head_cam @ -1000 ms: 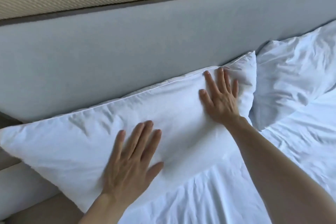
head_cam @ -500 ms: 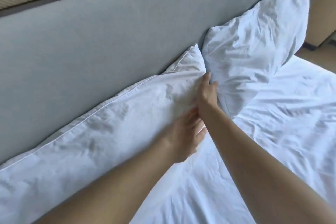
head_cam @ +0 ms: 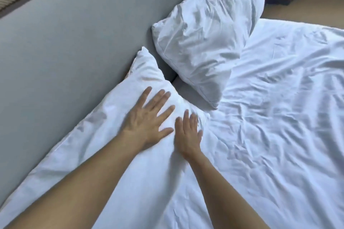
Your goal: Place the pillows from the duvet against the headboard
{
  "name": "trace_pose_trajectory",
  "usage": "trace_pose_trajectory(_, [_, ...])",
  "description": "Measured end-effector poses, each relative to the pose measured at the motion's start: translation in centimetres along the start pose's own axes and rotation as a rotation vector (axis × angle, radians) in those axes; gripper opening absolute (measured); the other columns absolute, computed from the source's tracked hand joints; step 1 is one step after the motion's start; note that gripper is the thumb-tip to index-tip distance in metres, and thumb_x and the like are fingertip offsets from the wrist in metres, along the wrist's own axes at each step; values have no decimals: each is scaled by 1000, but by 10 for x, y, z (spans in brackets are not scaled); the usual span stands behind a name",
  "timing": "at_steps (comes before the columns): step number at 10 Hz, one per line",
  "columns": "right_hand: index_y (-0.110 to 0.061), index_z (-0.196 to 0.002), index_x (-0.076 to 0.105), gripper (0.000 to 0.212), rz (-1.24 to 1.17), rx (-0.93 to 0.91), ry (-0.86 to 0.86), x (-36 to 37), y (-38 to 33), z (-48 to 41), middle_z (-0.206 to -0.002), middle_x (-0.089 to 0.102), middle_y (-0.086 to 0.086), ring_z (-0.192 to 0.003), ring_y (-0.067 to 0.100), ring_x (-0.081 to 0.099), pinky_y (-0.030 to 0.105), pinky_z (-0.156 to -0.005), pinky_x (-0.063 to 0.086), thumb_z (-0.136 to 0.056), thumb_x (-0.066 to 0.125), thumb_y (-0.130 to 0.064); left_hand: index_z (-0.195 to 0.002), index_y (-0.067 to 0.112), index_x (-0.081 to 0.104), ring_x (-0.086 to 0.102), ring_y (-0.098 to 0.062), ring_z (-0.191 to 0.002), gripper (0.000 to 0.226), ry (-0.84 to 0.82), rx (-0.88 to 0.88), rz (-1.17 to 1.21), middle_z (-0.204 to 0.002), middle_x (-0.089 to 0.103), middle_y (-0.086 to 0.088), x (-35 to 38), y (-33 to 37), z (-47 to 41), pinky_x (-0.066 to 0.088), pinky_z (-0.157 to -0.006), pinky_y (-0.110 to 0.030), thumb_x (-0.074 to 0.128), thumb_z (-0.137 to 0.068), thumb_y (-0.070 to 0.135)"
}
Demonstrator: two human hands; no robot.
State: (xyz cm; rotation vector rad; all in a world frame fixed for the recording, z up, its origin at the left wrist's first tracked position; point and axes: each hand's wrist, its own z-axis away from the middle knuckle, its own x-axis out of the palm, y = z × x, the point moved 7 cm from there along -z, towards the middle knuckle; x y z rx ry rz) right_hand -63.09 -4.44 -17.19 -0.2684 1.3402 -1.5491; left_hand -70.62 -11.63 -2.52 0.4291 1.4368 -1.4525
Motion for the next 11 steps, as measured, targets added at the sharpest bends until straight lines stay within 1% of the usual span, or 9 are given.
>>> trace_pose_trajectory(1, [-19, -162, 3, 86, 49, 265, 63, -3, 69, 12, -170, -4, 8, -156, 23, -4, 51, -124, -1, -92, -12, -67, -161, 27, -4, -13, -20, -156, 75, -83, -208, -121, -169, -13, -5, 16, -53, 3, -20, -119, -58, -7, -95, 62])
trace_pose_trajectory(2, [-16, -162, 7, 84, -5, 176, 161, -5, 62, 33, -170, -1, 10, -156, 23, -4, 45, -125, 3, -96, -6, -66, -160, 14, -8, -14, -24, -156, 72, -64, -280, -134, -169, -13, -9, -1, -59, 0, -20, -118, -59, -2, -100, 53])
trace_pose_trajectory(3, [-29, -161, 0, 82, -260, -17, 213, 8, 20, 72, -167, -9, -6, -153, 4, -13, 29, -125, -4, -94, 18, -73, -158, 14, 30, 20, -31, -154, 70, 114, -140, 111, -166, 23, -15, -18, -11, 18, 3, -122, -63, 19, -102, 55])
trace_pose_trajectory(4, [-29, -160, 1, 80, -166, -202, 150, 45, -5, 108, -167, -18, -7, -152, 7, -23, 32, -125, -9, -95, 9, -75, -155, 25, 39, 26, -30, -153, 65, 161, 11, 166, -165, 28, -11, -5, 35, 74, 19, -118, -64, 33, -100, 60])
trace_pose_trajectory(5, [-25, -161, -2, 67, -75, -165, 115, 89, 7, 135, -167, -20, -7, -152, 10, -24, 36, -125, -3, -106, 21, -55, -153, 25, 42, 22, -30, -154, 67, 89, 33, 123, -166, 24, -12, 18, 40, 138, 21, -119, -61, 36, -98, 64])
trace_pose_trajectory(6, [-37, -155, -15, 70, -255, 8, 49, 107, 3, 177, -167, -16, -13, -147, -7, -21, 14, -118, -10, -97, 10, -67, -156, 27, 36, 21, -31, -154, 70, 72, -61, 113, -168, 19, -14, 26, 15, 195, 24, -118, -60, 37, -96, 64])
trace_pose_trajectory(8, [-33, -159, -9, 81, -300, 177, -49, 134, -14, 273, -168, -7, -7, -154, 7, -10, 30, -124, -1, -94, 23, -70, -156, 29, 35, 26, -34, -152, 70, 34, -272, 191, -167, 22, -13, 31, -13, 314, 27, -116, -65, 33, -94, 62])
trace_pose_trajectory(10, [-21, -161, -2, 84, 21, 83, -301, 134, -22, 369, -169, 4, 10, -155, 30, 6, 45, -126, 8, -99, 36, -62, -152, 13, 42, 21, -39, -151, 72, -41, -505, 269, -161, 31, -21, 30, 1, 460, 19, -118, -65, 31, -90, 47])
trace_pose_trajectory(11, [-18, -161, -7, 86, 217, -55, -205, 91, -33, 416, -169, -2, 16, -155, 34, 0, 47, -125, 9, -100, 33, -64, -150, 11, 44, 32, -39, -148, 74, -32, -633, 328, -161, 33, -20, -3, 28, 520, 20, -118, -66, 32, -89, 51])
